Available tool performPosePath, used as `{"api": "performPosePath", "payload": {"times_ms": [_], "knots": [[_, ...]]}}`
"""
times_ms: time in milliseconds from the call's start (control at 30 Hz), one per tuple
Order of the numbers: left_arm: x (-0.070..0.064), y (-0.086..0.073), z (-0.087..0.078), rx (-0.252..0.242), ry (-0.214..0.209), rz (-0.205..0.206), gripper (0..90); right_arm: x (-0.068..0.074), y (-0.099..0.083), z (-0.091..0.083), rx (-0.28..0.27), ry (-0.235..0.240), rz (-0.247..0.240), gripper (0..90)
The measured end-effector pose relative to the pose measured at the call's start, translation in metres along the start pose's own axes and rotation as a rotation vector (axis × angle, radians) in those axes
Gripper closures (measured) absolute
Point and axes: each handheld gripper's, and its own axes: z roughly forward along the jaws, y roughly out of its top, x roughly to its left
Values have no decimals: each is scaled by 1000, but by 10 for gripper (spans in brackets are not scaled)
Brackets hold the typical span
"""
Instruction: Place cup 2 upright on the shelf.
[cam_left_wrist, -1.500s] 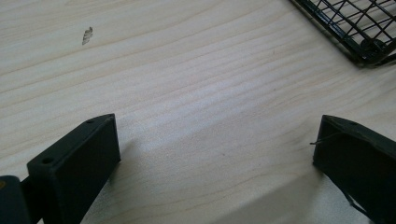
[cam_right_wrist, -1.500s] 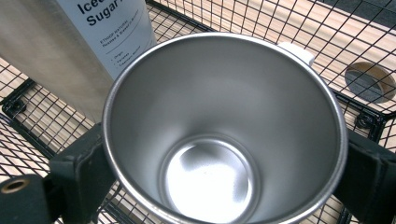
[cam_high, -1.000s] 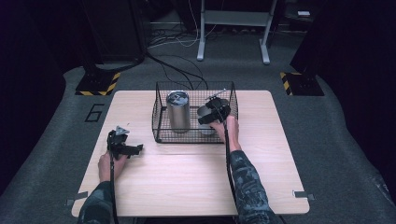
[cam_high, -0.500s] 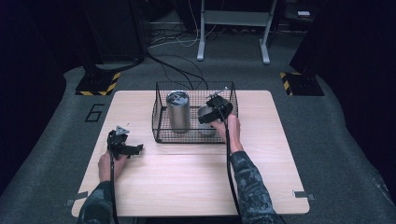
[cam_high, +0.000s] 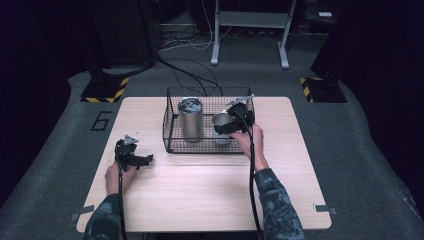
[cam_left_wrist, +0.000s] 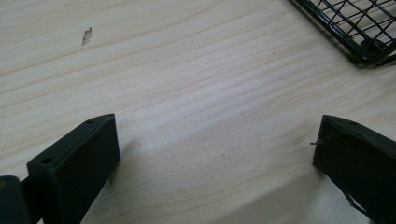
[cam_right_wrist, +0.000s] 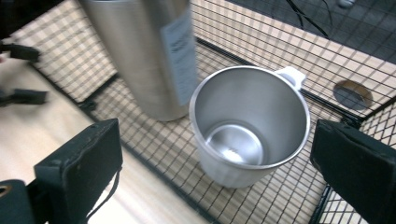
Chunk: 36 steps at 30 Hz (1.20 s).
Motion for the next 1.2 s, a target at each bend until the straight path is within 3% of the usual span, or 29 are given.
{"api": "performPosePath", "payload": {"times_ms": [200, 400, 633, 800, 1033, 1200], "knots": [[0, 0, 0, 1, 2, 2, 2, 15, -15, -26, -50, 72, -66, 27], [0, 0, 0, 1, 3, 4, 2, 33, -38, -52, -73, 59, -145, 22], [0, 0, 0, 0, 4, -1, 1, 39, -73, -75, -101, 34, -175, 13], [0, 0, 0, 0, 4, -1, 1, 31, -104, -82, -101, -4, -156, 2], [0, 0, 0, 0, 5, -1, 1, 17, -140, -88, -102, -47, -91, 0], [0, 0, 0, 0, 4, -1, 1, -3, -166, -86, -87, -75, -27, 0]]}}
